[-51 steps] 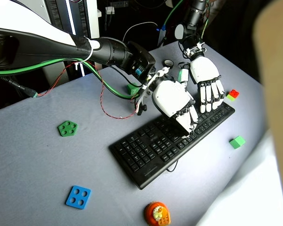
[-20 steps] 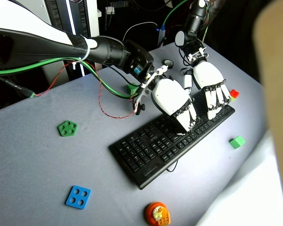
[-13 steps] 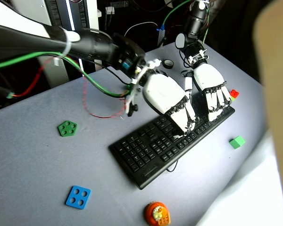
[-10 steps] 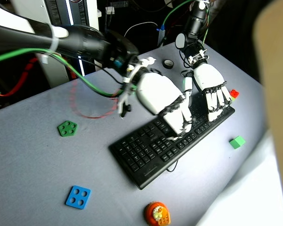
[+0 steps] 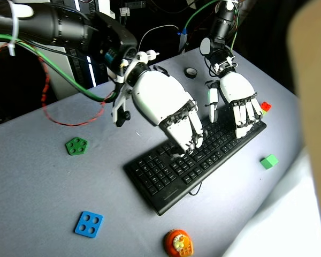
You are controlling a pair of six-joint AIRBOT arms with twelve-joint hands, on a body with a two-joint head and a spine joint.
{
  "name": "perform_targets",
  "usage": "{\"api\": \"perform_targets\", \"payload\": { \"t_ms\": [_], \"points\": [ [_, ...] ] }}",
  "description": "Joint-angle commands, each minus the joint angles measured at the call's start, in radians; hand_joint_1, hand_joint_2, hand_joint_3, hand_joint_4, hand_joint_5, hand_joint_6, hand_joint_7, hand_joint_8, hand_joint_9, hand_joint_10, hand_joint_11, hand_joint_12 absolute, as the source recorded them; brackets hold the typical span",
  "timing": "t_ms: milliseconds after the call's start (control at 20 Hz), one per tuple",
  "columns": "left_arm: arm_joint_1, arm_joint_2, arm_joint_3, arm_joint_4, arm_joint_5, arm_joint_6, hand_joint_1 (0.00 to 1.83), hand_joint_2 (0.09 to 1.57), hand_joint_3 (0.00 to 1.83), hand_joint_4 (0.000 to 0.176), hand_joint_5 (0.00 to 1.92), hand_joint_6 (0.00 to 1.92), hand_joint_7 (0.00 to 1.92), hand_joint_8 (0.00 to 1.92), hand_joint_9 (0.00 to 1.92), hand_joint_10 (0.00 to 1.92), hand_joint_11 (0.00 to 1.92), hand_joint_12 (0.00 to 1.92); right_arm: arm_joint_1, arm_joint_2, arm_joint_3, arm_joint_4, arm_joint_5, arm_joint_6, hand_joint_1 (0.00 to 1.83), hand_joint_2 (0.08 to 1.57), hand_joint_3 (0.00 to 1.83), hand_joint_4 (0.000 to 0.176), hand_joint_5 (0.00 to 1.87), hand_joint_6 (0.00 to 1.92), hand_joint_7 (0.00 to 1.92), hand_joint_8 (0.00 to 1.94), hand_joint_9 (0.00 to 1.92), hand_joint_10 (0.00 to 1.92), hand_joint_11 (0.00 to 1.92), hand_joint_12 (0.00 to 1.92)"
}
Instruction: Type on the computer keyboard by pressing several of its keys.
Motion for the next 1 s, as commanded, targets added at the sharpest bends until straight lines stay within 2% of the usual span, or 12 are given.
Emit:
{"api": "perform_targets", "payload": {
  "t_ms": [0,50,100,200,250,350,400,450,700,950],
  "points": [
    [-0.003,0.01,0.003,0.026,0.109,0.014,1.04,1.03,0.0,0.061,0.31,0.09,0.44,0.0,0.15,0.91,0.0,1.52,-0.001,0.007,-0.008,-0.1,0.028,-0.007,0.08,1.27,0.0,0.0,0.53,0.43,0.8,0.0,0.53,0.8,0.19,1.67],
    [-0.003,0.01,0.002,0.026,0.109,0.014,1.08,1.02,0.0,0.065,0.29,0.08,0.42,0.0,0.12,0.94,0.0,1.5,-0.005,0.012,-0.011,-0.1,0.023,-0.013,0.08,1.27,0.0,0.0,0.53,0.44,0.8,0.01,0.53,0.8,0.19,1.67],
    [-0.003,0.01,0.003,0.026,0.109,0.014,1.03,1.04,0.0,0.057,0.3,0.09,0.43,0.01,0.12,0.95,0.0,1.52,-0.005,0.017,-0.012,-0.1,0.019,-0.018,0.07,1.27,0.0,0.0,0.52,0.43,0.79,0.0,0.53,0.8,0.19,1.66],
    [-0.003,0.011,0.004,0.026,0.108,0.012,0.7,1.17,0.04,0.044,0.29,0.08,0.43,0.01,0.12,0.96,0.0,1.51,-0.002,0.024,-0.012,-0.1,0.013,-0.034,0.07,1.27,0.0,0.0,0.52,0.44,0.8,0.01,0.53,0.8,0.19,1.66],
    [-0.003,0.012,0.005,0.026,0.107,0.012,0.42,1.25,0.05,0.023,0.33,0.1,0.46,0.02,0.12,0.94,0.0,1.48,-0.001,0.029,-0.013,-0.098,0.011,-0.036,0.1,1.26,0.0,0.0,0.53,0.43,0.8,0.01,0.53,0.79,0.21,1.64],
    [-0.003,0.013,0.007,0.026,0.105,0.01,0.14,1.32,0.04,0.019,0.32,0.1,0.46,0.01,0.11,0.9,0.0,1.44,0.01,0.046,-0.015,-0.058,-0.005,-0.052,0.1,1.26,0.0,0.0,0.52,0.43,0.79,0.0,0.53,0.78,0.21,1.64],
    [-0.003,0.014,0.006,0.026,0.105,0.009,0.07,1.33,0.03,0.023,0.32,0.1,0.46,0.01,0.11,0.89,0.0,1.44,0.015,0.054,-0.017,-0.038,-0.013,-0.058,0.1,1.26,0.0,0.0,0.52,0.43,0.79,0.0,0.53,0.78,0.2,1.65],
    [-0.004,0.016,0.005,0.026,0.105,0.004,0.04,1.32,0.02,0.016,0.35,0.11,0.47,0.02,0.13,0.88,0.0,1.45,0.022,0.072,-0.025,-0.016,-0.022,-0.065,0.08,1.26,0.0,0.0,0.53,0.43,0.8,0.0,0.53,0.79,0.19,1.65],
    [-0.017,0.041,-0.002,0.026,0.105,0.004,0.0,1.3,0.0,0.022,0.36,0.11,0.49,0.02,0.17,0.84,0.0,1.44,0.023,0.091,-0.044,-0.016,-0.037,-0.065,0.08,1.27,0.0,0.0,0.52,0.42,0.8,0.0,0.53,0.8,0.19,1.65],
    [-0.03,0.11,-0.035,0.026,0.082,0.004,0.0,1.31,0.0,0.023,0.36,0.09,0.49,0.01,0.17,0.83,0.0,1.44,0.021,0.097,-0.048,-0.016,-0.064,-0.074,0.08,1.26,0.0,0.0,0.53,0.43,0.82,0.01,0.56,0.81,0.21,1.65]
  ]
}}
